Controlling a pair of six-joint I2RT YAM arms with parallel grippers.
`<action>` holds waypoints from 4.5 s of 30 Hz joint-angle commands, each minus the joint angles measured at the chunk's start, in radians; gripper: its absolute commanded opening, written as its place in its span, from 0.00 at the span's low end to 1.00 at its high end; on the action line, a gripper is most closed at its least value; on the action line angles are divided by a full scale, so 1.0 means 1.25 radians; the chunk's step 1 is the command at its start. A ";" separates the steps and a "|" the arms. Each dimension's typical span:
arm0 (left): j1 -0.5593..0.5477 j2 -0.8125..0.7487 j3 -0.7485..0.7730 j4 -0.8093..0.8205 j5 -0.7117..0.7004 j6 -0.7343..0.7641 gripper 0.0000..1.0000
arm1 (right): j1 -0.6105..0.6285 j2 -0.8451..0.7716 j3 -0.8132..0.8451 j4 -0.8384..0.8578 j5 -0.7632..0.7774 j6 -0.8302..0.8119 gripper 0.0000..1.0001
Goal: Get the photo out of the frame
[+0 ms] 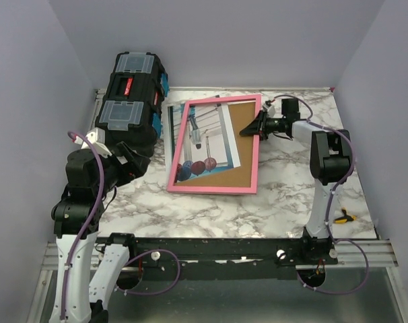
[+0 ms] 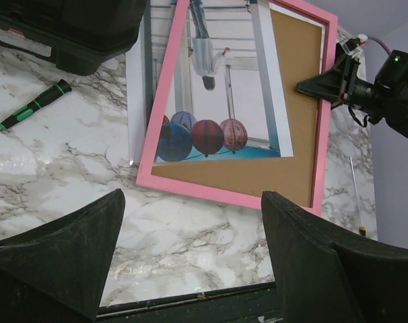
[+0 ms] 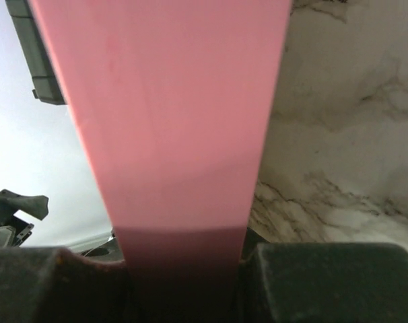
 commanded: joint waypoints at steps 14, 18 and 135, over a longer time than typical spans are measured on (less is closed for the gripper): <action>0.005 -0.041 -0.079 0.020 0.066 -0.029 0.84 | 0.010 0.138 0.240 -0.309 0.266 -0.299 0.84; 0.006 -0.053 -0.097 0.021 0.068 -0.027 0.84 | 0.011 0.078 0.204 -0.355 0.477 -0.289 0.98; 0.048 0.246 0.010 0.426 0.038 0.059 0.83 | 0.219 -0.284 -0.204 -0.011 1.302 -0.450 0.83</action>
